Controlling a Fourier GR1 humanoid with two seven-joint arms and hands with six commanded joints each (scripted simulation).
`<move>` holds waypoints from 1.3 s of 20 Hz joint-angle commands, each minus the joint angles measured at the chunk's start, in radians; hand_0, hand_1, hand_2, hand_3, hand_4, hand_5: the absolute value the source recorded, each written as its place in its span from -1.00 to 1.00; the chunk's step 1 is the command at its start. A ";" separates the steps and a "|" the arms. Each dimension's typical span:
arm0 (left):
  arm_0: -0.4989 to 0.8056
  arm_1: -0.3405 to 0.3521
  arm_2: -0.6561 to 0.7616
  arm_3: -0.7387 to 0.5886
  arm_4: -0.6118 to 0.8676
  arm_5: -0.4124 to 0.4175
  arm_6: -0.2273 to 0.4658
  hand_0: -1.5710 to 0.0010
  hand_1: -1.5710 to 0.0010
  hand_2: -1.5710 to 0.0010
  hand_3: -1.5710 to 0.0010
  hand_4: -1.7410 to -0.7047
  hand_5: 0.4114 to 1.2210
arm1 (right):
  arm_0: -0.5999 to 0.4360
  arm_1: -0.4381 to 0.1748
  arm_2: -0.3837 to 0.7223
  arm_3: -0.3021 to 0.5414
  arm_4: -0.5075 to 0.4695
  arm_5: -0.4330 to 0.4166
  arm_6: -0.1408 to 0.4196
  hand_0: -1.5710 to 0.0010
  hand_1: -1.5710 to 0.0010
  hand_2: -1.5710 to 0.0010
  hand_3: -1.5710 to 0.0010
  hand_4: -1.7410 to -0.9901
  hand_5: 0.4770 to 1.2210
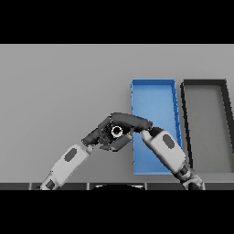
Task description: Pick up the blue pipe and place it into the blue bin.
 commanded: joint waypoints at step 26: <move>-0.018 0.034 0.017 0.038 -0.090 -0.065 0.001 0.91 0.93 0.93 0.97 0.76 -0.32 | 0.051 0.068 -0.013 -0.065 0.076 -0.021 -0.053 -1.00 -1.00 -1.00 -1.00 -0.32 0.99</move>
